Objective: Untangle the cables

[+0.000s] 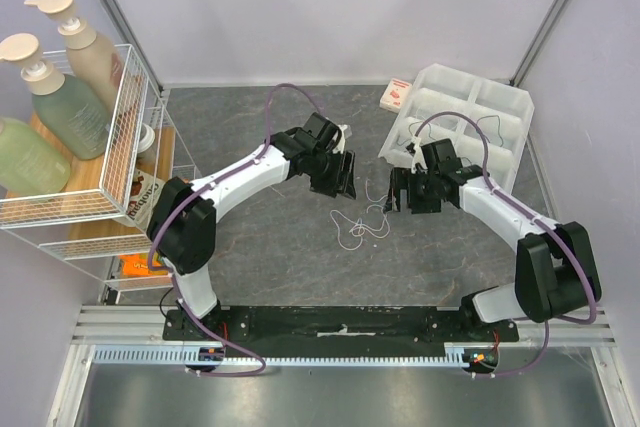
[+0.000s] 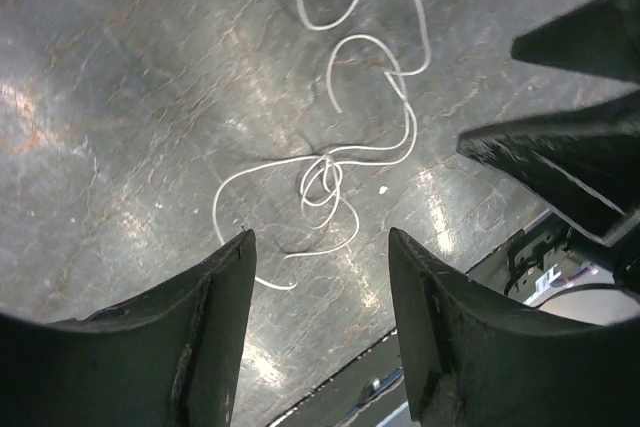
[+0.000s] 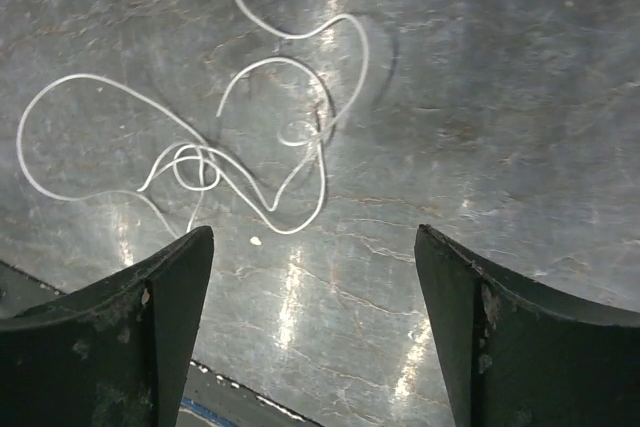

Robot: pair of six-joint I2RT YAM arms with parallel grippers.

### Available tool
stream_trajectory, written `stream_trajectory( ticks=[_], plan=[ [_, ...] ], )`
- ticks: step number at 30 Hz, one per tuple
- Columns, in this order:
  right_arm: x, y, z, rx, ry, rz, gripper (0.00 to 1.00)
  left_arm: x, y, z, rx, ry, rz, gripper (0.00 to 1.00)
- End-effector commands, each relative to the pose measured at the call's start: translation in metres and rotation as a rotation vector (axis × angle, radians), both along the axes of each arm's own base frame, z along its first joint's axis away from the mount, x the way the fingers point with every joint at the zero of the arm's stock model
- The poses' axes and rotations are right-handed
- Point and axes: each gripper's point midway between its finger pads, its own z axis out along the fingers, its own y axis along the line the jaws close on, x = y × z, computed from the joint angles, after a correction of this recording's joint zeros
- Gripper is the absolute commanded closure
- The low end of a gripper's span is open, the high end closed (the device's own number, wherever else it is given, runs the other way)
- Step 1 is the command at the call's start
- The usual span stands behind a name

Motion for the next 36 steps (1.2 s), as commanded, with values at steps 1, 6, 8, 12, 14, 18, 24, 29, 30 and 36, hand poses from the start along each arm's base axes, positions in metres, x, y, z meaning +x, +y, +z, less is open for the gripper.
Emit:
stream_trajectory(
  ticks=[1,6,8,12,14,18,24,29,30,36],
  plan=[
    [0.013,0.022,0.023,0.111,-0.098,0.083,0.14,0.006,0.009,-0.012,0.027,0.083,0.208,0.37],
    [0.024,0.022,0.005,0.091,-0.054,0.04,0.21,-0.005,0.011,-0.041,0.047,0.169,0.205,0.39],
    [0.028,0.017,0.0,0.059,-0.05,0.011,0.22,-0.007,0.007,-0.049,0.034,0.182,0.187,0.42],
    [0.032,0.023,-0.003,0.078,-0.024,0.014,0.26,-0.011,0.009,-0.07,0.059,0.211,0.178,0.42],
    [0.033,0.029,-0.01,0.077,-0.002,0.019,0.27,-0.015,0.008,-0.072,0.039,0.204,0.166,0.39],
    [0.037,0.035,-0.022,0.05,0.017,-0.007,0.27,-0.025,0.007,-0.077,-0.012,0.214,0.143,0.37],
    [0.042,0.043,-0.031,0.017,0.022,0.002,0.3,-0.024,0.008,-0.059,-0.041,0.119,0.108,0.32],
    [0.038,0.046,-0.036,0.031,0.034,-0.01,0.54,-0.025,0.02,-0.026,-0.048,0.023,0.112,0.15],
    [0.037,0.046,-0.037,0.031,0.033,-0.018,0.58,-0.025,0.025,-0.024,-0.038,0.011,0.124,0.14],
    [0.034,0.047,-0.032,0.044,0.028,-0.015,0.98,-0.032,0.042,-0.034,-0.015,0.067,0.226,0.11]
  ],
)
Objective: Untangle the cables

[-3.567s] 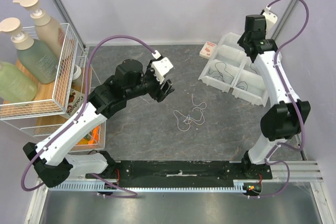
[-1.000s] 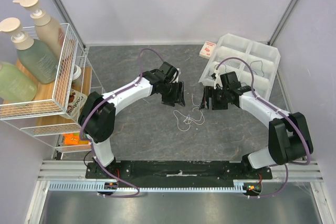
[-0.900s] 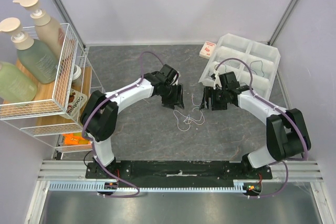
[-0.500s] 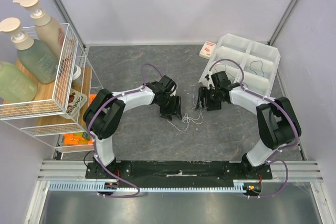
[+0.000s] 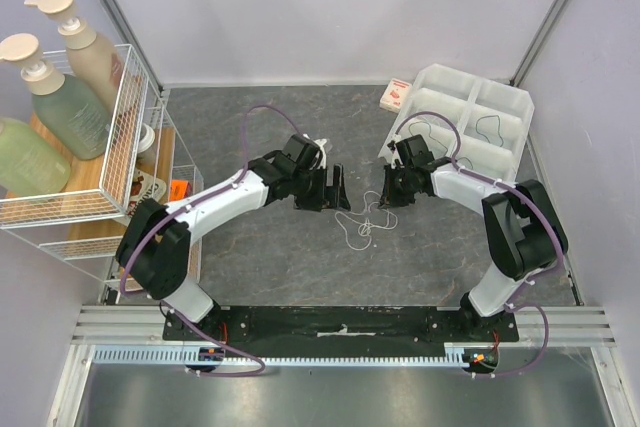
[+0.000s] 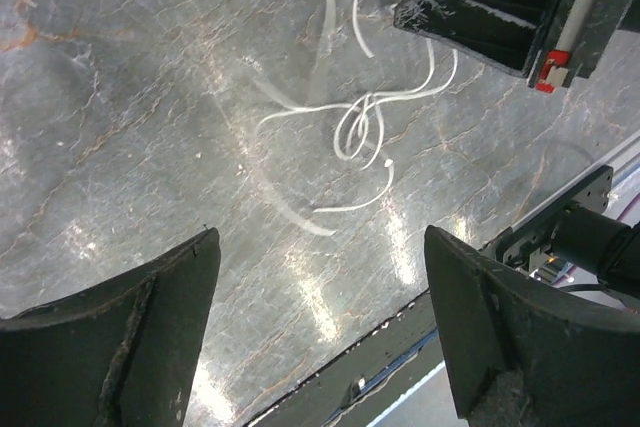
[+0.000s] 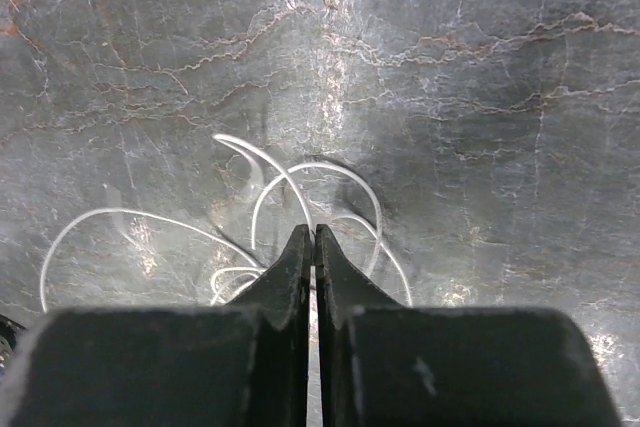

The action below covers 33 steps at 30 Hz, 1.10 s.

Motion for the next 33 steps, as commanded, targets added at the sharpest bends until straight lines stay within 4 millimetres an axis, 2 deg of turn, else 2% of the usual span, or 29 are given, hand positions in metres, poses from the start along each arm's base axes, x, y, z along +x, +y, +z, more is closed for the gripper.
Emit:
stream_trajectory(
  ticks=[1,4,7,12,13,15,16,17,19,21,26,29,31,33],
  plan=[
    [0.002,0.006,0.012,0.031,-0.042,0.005,1.0,-0.005,0.014,-0.021,0.023,0.069,0.083,0.11],
    [-0.003,0.007,0.015,0.049,-0.038,0.008,1.0,-0.004,0.003,-0.034,-0.014,0.126,0.059,0.13],
    [-0.007,0.006,0.014,0.048,-0.035,0.01,1.0,0.001,-0.011,-0.035,-0.055,0.12,0.019,0.18],
    [-0.015,0.005,0.015,0.054,-0.031,0.012,1.0,0.0,-0.031,-0.041,-0.117,0.16,-0.038,0.31],
    [-0.014,0.006,0.018,0.059,-0.04,0.01,1.0,-0.001,-0.033,-0.045,-0.12,0.166,-0.05,0.39],
    [-0.014,0.004,0.023,0.059,-0.052,0.002,1.0,-0.002,-0.033,-0.049,-0.116,0.169,-0.063,0.63],
    [-0.013,0.002,0.027,0.052,-0.066,-0.007,1.0,-0.001,-0.032,-0.046,-0.115,0.152,-0.071,0.75],
    [-0.012,-0.002,0.03,0.032,-0.076,-0.022,1.0,0.001,-0.029,-0.043,-0.106,0.127,-0.074,0.82],
    [-0.004,-0.018,0.039,-0.044,-0.124,-0.083,1.0,0.009,-0.021,-0.017,-0.085,0.017,-0.072,0.98],
    [-0.003,-0.039,0.043,-0.144,-0.142,-0.138,1.0,0.02,-0.007,0.01,-0.045,-0.112,-0.06,0.98],
    [0.006,-0.085,0.057,-0.36,-0.216,-0.257,1.0,0.034,0.034,0.105,0.015,-0.443,0.006,0.98],
    [0.009,-0.097,0.061,-0.422,-0.23,-0.296,1.0,0.03,0.052,0.162,-0.021,-0.605,0.042,0.98],
    [0.009,-0.099,0.059,-0.434,-0.225,-0.3,1.0,0.025,0.062,0.2,-0.055,-0.7,0.053,0.98],
    [0.008,-0.098,0.055,-0.434,-0.206,-0.301,1.0,0.024,0.075,0.23,-0.049,-0.778,0.086,0.98]
  ],
)
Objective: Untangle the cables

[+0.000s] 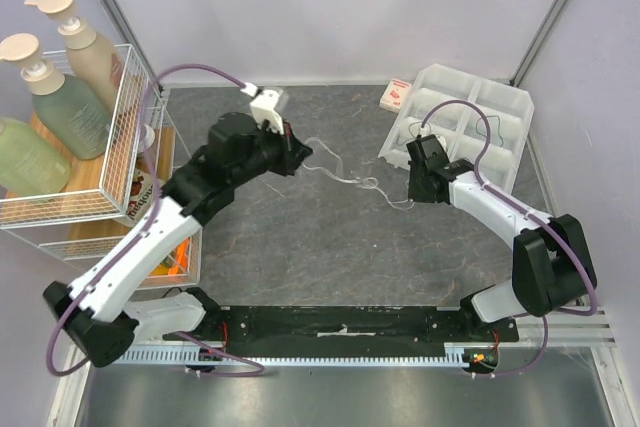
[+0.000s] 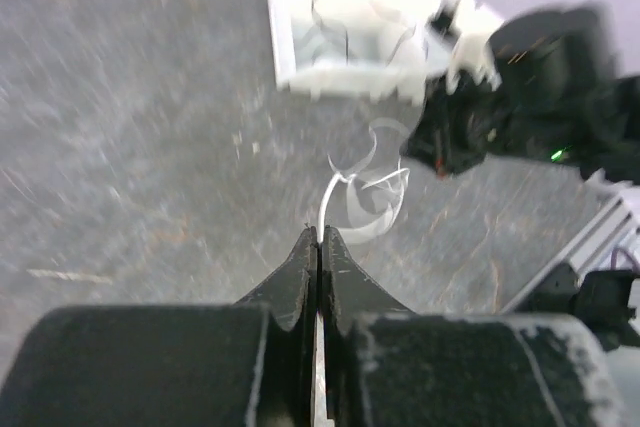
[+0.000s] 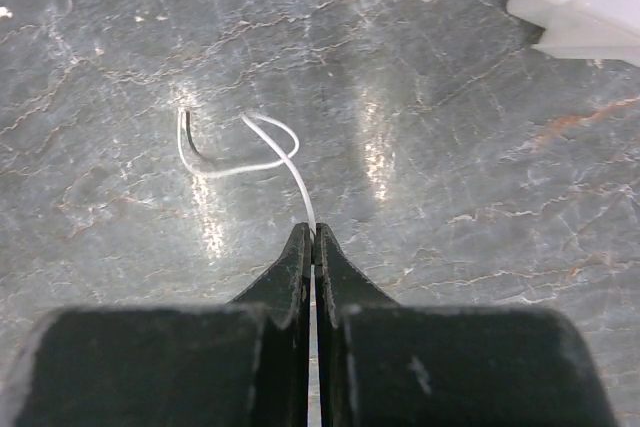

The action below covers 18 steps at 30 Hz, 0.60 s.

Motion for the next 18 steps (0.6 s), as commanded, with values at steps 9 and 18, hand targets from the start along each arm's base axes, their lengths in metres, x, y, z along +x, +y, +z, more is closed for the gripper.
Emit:
stream_trajectory(
  ticks=[9,18],
  plan=[
    [-0.009,-0.016,-0.011,-0.068,0.021,-0.033,1.0,-0.004,0.057,0.147,0.085,-0.401,0.092,0.98],
    [-0.012,-0.017,-0.003,-0.058,-0.035,-0.012,1.0,-0.021,0.07,0.217,0.087,-0.62,0.052,0.98]
  ],
)
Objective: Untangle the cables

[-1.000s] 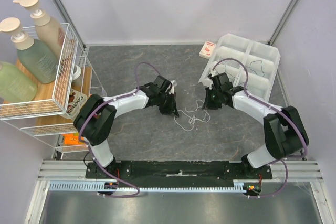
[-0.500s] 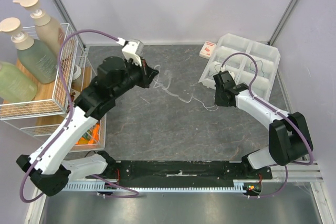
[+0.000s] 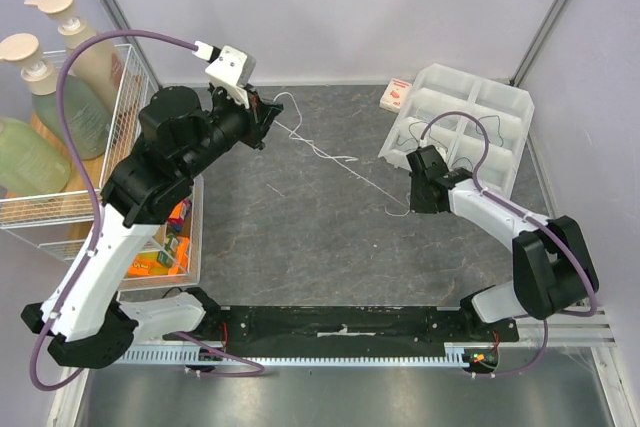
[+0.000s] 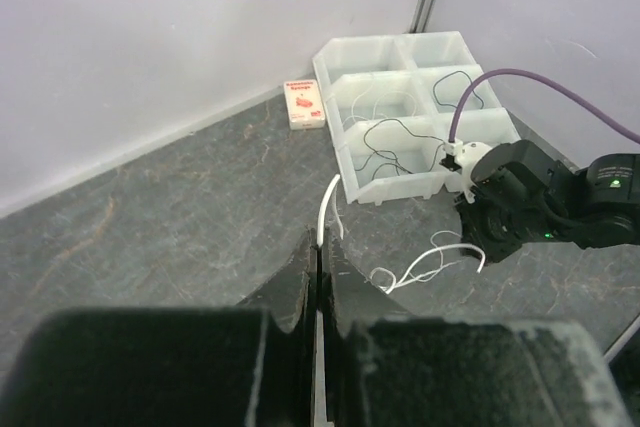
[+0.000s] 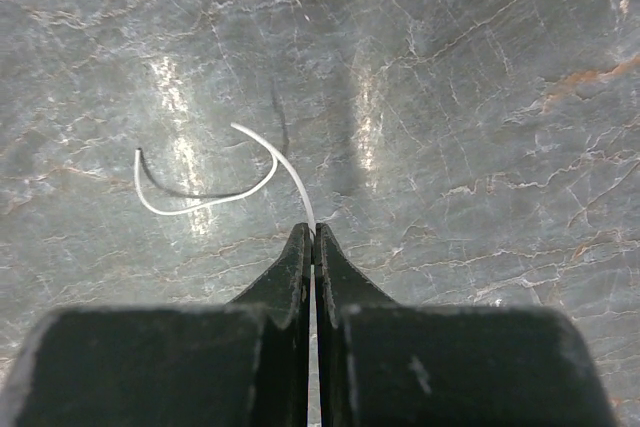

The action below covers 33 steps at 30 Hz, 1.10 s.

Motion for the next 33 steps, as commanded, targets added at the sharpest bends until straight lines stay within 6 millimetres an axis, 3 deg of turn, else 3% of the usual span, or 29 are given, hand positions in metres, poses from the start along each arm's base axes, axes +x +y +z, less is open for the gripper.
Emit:
stream_trajectory(
  ticks=[1,4,7,9,11,14,17,21,24,27,30,33],
  plan=[
    [0.012,-0.004,0.028,0.004,-0.123,-0.001,1.0,-0.009,0.021,0.052,0.026,-0.187,0.026,0.98],
    [0.019,-0.006,0.044,0.005,-0.19,-0.01,1.0,-0.009,0.035,0.062,0.032,-0.228,0.084,0.98],
    [0.021,-0.006,0.047,0.003,-0.198,-0.016,1.0,-0.009,0.041,0.067,0.044,-0.261,0.105,0.98],
    [0.025,0.007,0.051,0.047,-0.203,0.045,1.0,-0.009,0.036,0.063,0.049,-0.258,0.081,0.98],
    [0.03,0.034,0.058,0.147,-0.224,0.172,1.0,-0.008,0.022,0.05,0.048,-0.221,0.029,0.98],
    [0.034,0.067,0.076,0.283,-0.263,0.313,1.0,-0.002,-0.013,0.011,0.05,-0.094,-0.099,0.98],
    [0.034,0.086,0.088,0.354,-0.275,0.401,1.0,0.005,-0.044,-0.051,0.1,0.158,-0.178,0.98],
    [0.028,0.087,0.086,0.353,-0.236,0.423,1.0,0.002,-0.076,-0.121,0.14,0.394,-0.306,0.98],
    [0.018,0.083,0.088,0.357,-0.242,0.42,1.0,-0.002,-0.09,-0.155,0.137,0.475,-0.37,0.98],
    [0.007,0.086,0.095,0.395,-0.255,0.45,1.0,-0.002,-0.096,-0.175,0.138,0.543,-0.377,0.97],
    [-0.002,0.092,0.1,0.434,-0.263,0.481,1.0,0.002,-0.095,-0.19,0.137,0.593,-0.334,0.56],
    [-0.005,0.093,0.096,0.433,-0.246,0.479,1.0,0.003,-0.09,-0.194,0.15,0.607,-0.297,0.38]
  ],
)
